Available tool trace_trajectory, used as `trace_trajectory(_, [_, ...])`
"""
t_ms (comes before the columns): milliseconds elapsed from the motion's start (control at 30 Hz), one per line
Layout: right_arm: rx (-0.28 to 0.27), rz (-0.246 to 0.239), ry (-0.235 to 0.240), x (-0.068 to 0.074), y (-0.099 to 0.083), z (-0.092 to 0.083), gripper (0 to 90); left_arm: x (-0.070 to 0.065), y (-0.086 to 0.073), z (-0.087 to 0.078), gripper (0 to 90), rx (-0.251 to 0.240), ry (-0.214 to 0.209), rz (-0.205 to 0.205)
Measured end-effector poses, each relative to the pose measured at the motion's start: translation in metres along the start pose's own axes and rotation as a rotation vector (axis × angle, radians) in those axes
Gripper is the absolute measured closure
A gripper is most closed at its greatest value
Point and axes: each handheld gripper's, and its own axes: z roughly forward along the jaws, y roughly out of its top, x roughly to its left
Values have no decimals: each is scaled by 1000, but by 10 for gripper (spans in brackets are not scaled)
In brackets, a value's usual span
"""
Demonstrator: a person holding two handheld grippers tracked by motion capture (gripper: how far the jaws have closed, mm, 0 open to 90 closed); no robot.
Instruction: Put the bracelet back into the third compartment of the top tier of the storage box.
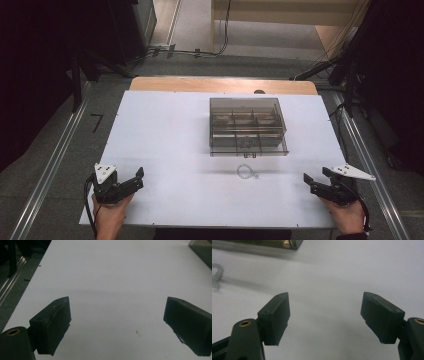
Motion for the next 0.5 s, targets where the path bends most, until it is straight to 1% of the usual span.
trace_trajectory(200, [9, -6, 12, 2, 0, 2, 218, 1, 0, 0, 78, 1, 1, -2])
trace_trajectory(400, [9, -10, 12, 4, 0, 2, 218, 0, 0, -1, 78, -8, 0, 0])
trace_trajectory(500, [13, -11, 25, 6, 1, 3, 218, 0, 0, -1, 77, -6, 0, -3])
